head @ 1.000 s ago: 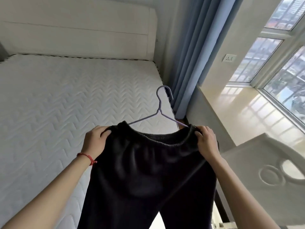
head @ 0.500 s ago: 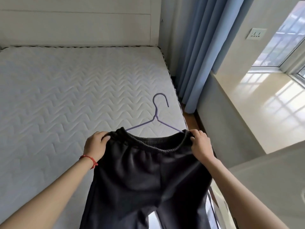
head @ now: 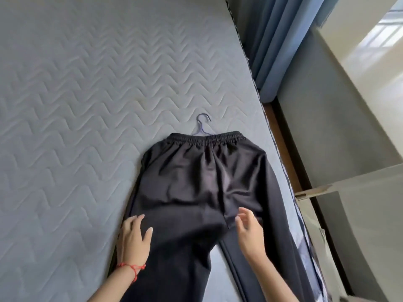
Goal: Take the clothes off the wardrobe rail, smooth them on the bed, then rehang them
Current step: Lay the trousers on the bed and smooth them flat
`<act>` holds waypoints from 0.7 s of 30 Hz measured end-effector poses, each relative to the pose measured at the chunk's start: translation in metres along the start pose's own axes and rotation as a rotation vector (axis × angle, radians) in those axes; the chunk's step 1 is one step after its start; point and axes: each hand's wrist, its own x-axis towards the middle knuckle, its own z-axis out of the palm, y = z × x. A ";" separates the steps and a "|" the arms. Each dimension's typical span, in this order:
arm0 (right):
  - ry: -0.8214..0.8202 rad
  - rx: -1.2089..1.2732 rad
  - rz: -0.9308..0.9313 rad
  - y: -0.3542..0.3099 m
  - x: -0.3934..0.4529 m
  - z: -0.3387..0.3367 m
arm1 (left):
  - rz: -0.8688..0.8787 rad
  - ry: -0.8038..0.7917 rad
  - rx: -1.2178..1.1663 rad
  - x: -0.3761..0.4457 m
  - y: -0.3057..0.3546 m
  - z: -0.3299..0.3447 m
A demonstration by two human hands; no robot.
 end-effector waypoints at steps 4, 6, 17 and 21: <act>-0.080 0.142 0.240 0.056 -0.085 0.033 | -0.159 -0.048 0.010 -0.064 -0.074 0.017; -0.095 0.171 0.326 0.077 -0.116 0.049 | -0.241 -0.117 0.053 -0.088 -0.103 0.020; -0.242 0.255 0.471 0.111 -0.165 0.117 | -0.411 -0.152 0.005 -0.109 -0.159 0.017; -0.372 0.239 0.497 0.123 -0.184 0.135 | -0.423 -0.337 0.034 -0.116 -0.181 0.015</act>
